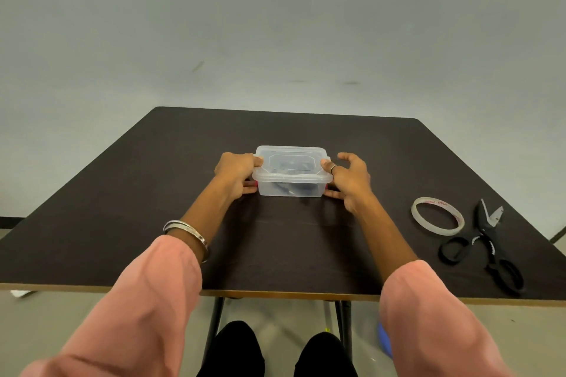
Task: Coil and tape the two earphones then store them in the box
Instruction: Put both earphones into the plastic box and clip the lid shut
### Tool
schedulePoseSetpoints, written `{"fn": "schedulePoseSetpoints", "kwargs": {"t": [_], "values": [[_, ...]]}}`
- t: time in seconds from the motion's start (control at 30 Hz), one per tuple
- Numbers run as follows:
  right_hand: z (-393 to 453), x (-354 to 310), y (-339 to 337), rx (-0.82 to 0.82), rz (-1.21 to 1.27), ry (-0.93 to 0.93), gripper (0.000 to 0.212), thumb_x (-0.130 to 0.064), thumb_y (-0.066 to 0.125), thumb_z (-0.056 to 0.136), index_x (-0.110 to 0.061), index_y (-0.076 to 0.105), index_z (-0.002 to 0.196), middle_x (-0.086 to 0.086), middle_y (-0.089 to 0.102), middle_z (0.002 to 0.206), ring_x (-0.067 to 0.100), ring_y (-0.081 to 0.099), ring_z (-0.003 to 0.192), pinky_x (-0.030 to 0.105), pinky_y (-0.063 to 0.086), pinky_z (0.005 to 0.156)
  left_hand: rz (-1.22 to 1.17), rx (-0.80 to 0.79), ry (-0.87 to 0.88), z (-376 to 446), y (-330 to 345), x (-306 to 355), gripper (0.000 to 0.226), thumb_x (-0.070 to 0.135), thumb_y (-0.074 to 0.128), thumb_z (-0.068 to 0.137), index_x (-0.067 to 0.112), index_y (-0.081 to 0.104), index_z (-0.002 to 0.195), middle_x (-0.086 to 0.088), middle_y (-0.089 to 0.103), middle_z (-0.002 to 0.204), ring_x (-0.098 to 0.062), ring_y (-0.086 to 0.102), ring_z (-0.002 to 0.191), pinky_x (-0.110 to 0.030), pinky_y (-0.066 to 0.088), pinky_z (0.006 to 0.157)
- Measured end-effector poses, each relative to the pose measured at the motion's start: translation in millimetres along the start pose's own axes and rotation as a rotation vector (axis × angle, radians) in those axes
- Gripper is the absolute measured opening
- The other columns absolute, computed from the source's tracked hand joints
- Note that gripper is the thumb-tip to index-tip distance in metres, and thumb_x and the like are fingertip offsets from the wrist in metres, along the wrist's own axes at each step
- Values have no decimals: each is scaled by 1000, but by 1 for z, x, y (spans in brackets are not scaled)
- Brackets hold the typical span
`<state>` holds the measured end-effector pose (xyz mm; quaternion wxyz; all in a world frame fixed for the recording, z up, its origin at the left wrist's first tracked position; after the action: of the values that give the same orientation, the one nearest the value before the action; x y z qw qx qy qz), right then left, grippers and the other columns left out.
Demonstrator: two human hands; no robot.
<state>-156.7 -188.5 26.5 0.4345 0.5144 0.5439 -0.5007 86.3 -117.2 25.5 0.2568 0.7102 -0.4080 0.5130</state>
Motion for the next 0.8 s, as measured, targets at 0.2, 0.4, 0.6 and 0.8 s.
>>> {"fn": "schedulePoseSetpoints", "kwargs": {"t": [0.2, 0.4, 0.6, 0.8], "values": [[16, 5, 1, -20, -15, 83, 32, -25, 81, 75, -5, 58, 86, 18, 68, 101, 30, 69, 86, 43, 61, 68, -134, -10, -9, 0, -1, -2, 34, 8, 76, 78, 12, 68, 111, -10, 68, 109, -19, 66, 80, -30, 51, 56], [11, -3, -5, 132, -107, -25, 40, -23, 81, 74, 11, 61, 80, 12, 64, 77, 21, 58, 62, 32, 55, 62, 71, 274, 192, -4, -10, 9, 42, 14, 80, 76, 0, 63, 112, -15, 62, 118, -30, 65, 94, -44, 59, 76], [-6, -14, 1, 268, -423, -199, 35, -37, 68, 86, -3, 65, 79, 9, 65, 79, 26, 62, 68, 31, 47, 57, 203, 306, 223, -7, -13, 11, 28, 25, 78, 79, 5, 72, 97, -11, 68, 95, -26, 67, 78, -42, 61, 65], [-25, -33, 5, 301, -712, -314, 36, -35, 53, 96, -1, 63, 90, 14, 65, 91, 34, 63, 85, 34, 41, 64, 672, 309, 462, -15, -2, 30, 30, 34, 63, 90, 5, 67, 85, -11, 66, 86, -30, 64, 78, -37, 52, 68]]}}
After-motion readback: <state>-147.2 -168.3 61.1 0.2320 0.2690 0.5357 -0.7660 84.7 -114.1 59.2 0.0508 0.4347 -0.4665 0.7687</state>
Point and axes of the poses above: each hand's wrist, its own z-axis towards the middle knuckle, its own y-axis out of the palm, x = y × z, the point moved 8 cm from there along z, towards the middle knuckle
